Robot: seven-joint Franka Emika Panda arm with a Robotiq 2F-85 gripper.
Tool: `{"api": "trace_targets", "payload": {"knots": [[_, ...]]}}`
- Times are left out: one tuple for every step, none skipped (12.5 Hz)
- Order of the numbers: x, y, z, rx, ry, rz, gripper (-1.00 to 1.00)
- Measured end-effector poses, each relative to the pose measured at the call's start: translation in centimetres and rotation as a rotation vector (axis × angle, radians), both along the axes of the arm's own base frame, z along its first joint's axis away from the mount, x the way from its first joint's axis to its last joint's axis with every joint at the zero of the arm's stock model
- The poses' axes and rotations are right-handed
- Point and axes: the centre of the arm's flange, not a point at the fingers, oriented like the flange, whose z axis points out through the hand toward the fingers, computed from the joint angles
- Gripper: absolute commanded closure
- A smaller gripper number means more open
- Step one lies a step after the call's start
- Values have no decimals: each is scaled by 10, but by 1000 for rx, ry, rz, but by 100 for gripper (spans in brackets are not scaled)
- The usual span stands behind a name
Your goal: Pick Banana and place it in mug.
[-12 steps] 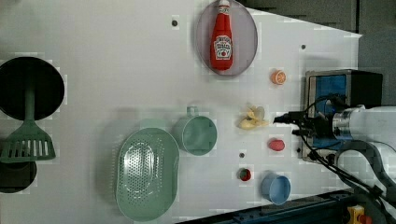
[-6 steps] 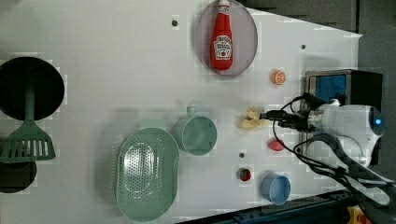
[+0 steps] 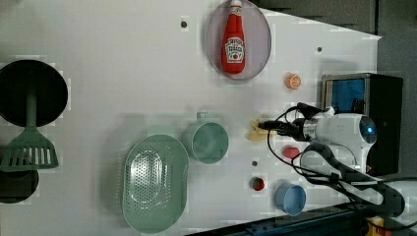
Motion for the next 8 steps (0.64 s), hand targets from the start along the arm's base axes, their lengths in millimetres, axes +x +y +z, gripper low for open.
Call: {"api": "trace_targets", "payload": {"knots": [[3,7,0,5,-12,14,-43],[4,10,1,7,-25,24,-18],[5,11,3,7,-33,24,4],[3,9,3,7,-35,19,25],[4,8,6,8,-40,16,45],[6,4,8,4,-47,9,46],[6,-2,10,0,-47,0,46],[5,-5,14,2,-41,-13,45]]}}
